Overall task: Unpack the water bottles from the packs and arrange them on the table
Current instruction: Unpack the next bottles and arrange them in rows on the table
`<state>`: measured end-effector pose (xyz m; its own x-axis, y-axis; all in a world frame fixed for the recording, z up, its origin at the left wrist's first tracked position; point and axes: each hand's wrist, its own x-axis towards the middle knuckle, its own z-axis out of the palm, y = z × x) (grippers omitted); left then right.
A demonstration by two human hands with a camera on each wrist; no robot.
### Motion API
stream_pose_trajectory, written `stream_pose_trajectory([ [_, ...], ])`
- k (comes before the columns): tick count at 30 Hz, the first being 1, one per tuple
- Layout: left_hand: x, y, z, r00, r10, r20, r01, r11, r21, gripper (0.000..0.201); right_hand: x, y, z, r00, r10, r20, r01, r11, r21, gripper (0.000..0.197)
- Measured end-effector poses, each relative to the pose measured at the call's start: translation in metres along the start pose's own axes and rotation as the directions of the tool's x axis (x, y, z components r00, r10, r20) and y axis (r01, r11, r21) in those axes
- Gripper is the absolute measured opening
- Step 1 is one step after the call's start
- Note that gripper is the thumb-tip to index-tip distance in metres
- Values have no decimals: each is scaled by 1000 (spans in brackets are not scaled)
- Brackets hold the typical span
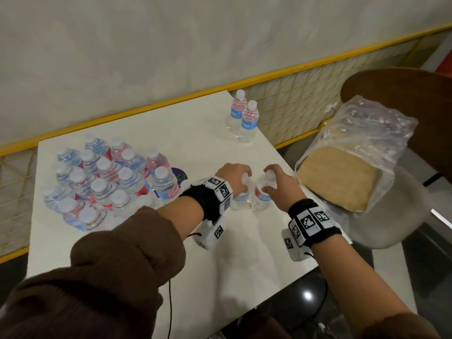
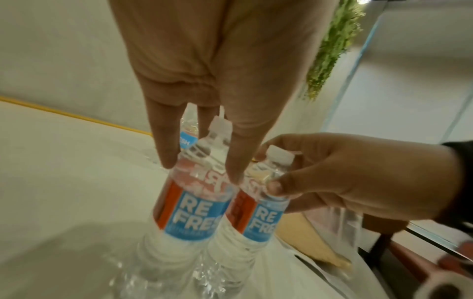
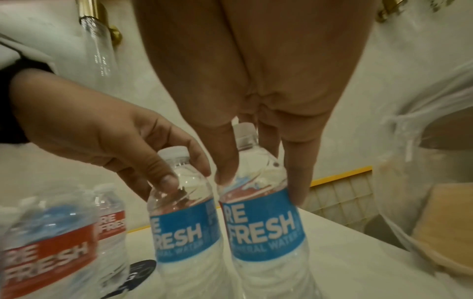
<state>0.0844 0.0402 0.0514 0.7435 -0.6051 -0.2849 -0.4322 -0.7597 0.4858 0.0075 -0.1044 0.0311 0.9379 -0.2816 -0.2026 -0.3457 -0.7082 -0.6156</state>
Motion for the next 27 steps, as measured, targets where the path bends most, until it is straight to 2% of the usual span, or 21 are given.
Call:
stream_pose_trajectory([
  [6,63,-1,6,967,-103,-234,34,959,-283,37,49,19,-22,997,-5,-73,7,1000,23,46],
  [13,120,-2,21,899,-172,-402,-58,865,-499,52,110,40,-35,989,16,-150,10,986,168,53],
  [16,130,-5,34,900,-255,-354,-47,750,-660,78,125,52,-34,992,49,-118,-14,959,282,67],
  [18,134,-10,47,913,-317,-256,47,705,-707,94,127,63,-26,995,88,-47,-64,922,381,77],
  [19,137,-14,53,915,-346,-209,101,695,-712,95,128,69,-20,994,111,-14,-96,911,401,79],
  [22,148,-25,64,900,-403,-164,189,701,-688,81,134,80,-6,981,185,62,-194,900,389,80],
  [25,161,-32,65,910,-381,-163,185,726,-662,63,142,85,2,972,225,70,-235,901,365,76],
  [27,172,-36,64,922,-352,-159,168,736,-656,58,147,86,8,972,230,41,-230,909,348,74],
])
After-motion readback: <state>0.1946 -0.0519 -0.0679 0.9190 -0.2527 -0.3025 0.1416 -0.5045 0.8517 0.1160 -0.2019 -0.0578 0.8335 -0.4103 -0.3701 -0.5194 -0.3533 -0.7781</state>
